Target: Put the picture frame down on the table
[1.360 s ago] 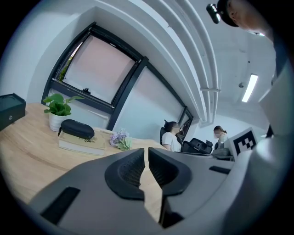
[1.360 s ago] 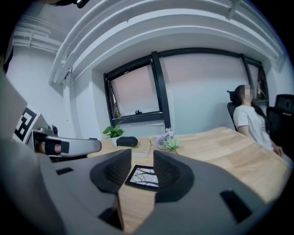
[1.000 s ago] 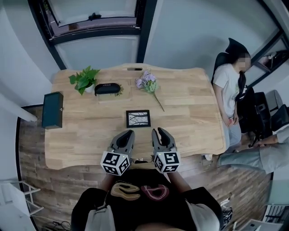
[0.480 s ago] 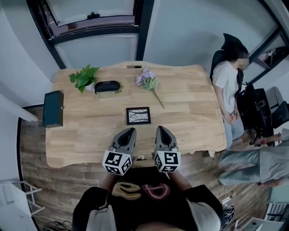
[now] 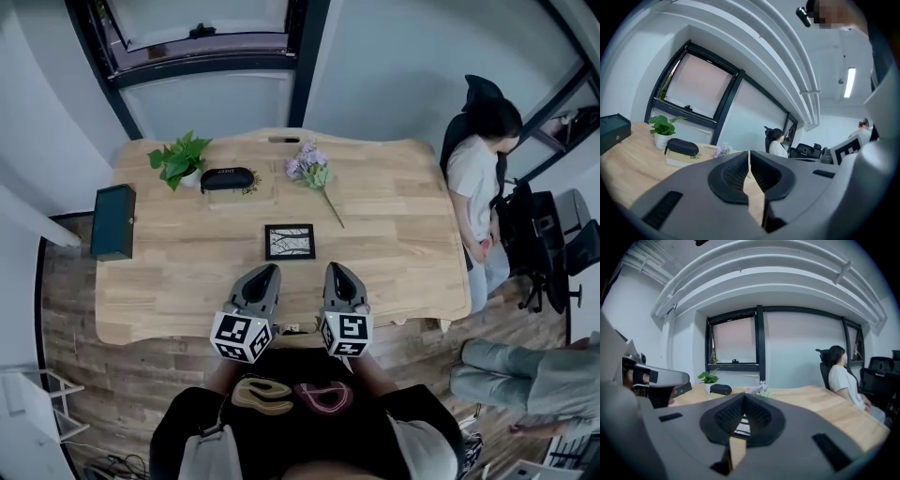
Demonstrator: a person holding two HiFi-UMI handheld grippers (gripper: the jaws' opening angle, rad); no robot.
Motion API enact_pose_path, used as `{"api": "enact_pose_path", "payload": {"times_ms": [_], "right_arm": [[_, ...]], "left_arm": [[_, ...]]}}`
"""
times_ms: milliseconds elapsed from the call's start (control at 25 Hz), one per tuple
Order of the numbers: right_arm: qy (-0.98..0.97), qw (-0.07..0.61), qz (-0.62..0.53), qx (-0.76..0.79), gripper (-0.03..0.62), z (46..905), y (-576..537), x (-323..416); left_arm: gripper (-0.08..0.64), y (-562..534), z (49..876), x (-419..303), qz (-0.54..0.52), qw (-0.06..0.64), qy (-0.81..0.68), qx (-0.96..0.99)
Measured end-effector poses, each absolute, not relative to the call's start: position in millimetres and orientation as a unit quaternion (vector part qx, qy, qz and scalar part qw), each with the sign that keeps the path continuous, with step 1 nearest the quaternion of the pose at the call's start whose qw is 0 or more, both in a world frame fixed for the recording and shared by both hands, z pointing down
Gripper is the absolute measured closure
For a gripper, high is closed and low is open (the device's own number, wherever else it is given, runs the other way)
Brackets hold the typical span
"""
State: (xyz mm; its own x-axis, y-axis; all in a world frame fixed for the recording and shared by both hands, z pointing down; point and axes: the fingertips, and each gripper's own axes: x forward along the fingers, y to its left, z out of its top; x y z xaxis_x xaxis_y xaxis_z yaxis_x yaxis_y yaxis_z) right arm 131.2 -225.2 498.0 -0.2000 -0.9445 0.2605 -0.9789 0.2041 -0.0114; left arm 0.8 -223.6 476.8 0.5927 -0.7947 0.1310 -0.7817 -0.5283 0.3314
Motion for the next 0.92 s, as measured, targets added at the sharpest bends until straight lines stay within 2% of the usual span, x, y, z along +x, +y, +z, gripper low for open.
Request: {"api": "enact_pose_path", "payload": {"times_ms": [920], "right_arm": [[-0.789, 0.12, 0.053, 0.601, 0.583, 500.7, -236.3, 117.2]], "left_arm": [[0.534, -237.3, 489.4, -1.3, -0.006, 0.195, -0.45, 0.872]]}}
